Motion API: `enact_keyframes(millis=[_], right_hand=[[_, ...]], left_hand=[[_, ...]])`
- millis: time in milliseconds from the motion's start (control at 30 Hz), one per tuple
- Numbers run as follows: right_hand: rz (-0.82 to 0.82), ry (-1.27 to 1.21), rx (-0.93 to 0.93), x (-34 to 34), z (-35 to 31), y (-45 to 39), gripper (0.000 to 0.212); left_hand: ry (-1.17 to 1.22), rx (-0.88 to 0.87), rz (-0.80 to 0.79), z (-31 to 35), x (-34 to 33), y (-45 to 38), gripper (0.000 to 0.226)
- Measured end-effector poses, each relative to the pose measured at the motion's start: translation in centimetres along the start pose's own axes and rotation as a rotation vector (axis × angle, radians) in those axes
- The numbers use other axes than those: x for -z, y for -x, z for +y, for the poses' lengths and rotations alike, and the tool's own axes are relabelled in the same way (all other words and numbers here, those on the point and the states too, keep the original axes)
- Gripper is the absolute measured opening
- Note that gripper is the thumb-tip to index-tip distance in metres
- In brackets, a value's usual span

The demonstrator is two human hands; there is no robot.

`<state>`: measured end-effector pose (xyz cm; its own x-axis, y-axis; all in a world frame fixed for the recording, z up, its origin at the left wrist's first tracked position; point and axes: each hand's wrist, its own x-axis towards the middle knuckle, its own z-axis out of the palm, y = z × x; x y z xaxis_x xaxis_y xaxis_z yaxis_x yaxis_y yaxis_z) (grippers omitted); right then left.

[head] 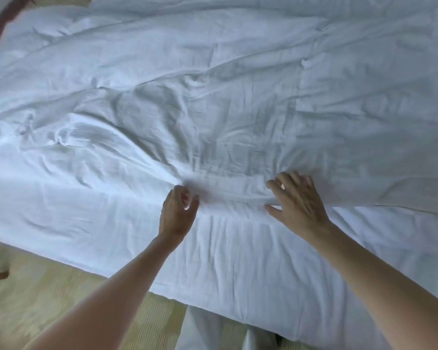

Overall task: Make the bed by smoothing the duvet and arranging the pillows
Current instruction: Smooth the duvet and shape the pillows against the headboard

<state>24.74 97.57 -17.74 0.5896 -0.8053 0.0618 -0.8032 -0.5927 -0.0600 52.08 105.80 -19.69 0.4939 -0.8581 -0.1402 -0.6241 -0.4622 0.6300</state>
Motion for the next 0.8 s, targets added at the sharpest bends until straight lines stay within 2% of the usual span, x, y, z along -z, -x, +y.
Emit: enact_keyframes(millis=[100,167,200,267,333,467,567,700,800], right_hand=[[-0.124,0.016,0.027,-0.9,-0.3,-1.0,0.065],[-0.223,0.003,-0.001,-1.7,-1.0,-2.0,0.064],[-0.268,-0.037,-0.057,-2.0,-1.3,-2.6,0.057],[-0.323,-0.106,-0.16,-2.5,-1.4,-3.9,0.043],[-0.291,-0.121,-0.198,-3.2,-1.1,-4.9,0.034],[-0.336,-0.195,-0.208,-3.9,0.2,-6.2,0.053],[-0.365,-0.182,-0.176,-4.4,1.2,-6.8,0.053],[-0.318,-0.2,-0.104,-5.1,1.8,-7.8,0.027],[-0.366,-0.137,-0.115,-5.3,2.0,-8.1,0.016]], left_hand=[[0.625,0.483,-0.045,1.2,0.4,-0.8,0.037],[0.988,0.674,-0.134,1.8,0.5,-1.8,0.034],[1.086,0.719,-0.161,1.8,0.6,-2.4,0.035],[1.147,0.729,-0.185,1.9,0.3,-3.6,0.04],[1.154,0.702,-0.168,1.6,-0.5,-4.8,0.045],[1.24,0.68,-0.177,1.0,-1.7,-6.7,0.052],[1.302,0.693,-0.176,0.7,-2.4,-7.3,0.05],[1.37,0.674,-0.2,0.7,-2.2,-8.3,0.048],[1.376,0.657,-0.198,0.2,-2.5,-8.8,0.048]])
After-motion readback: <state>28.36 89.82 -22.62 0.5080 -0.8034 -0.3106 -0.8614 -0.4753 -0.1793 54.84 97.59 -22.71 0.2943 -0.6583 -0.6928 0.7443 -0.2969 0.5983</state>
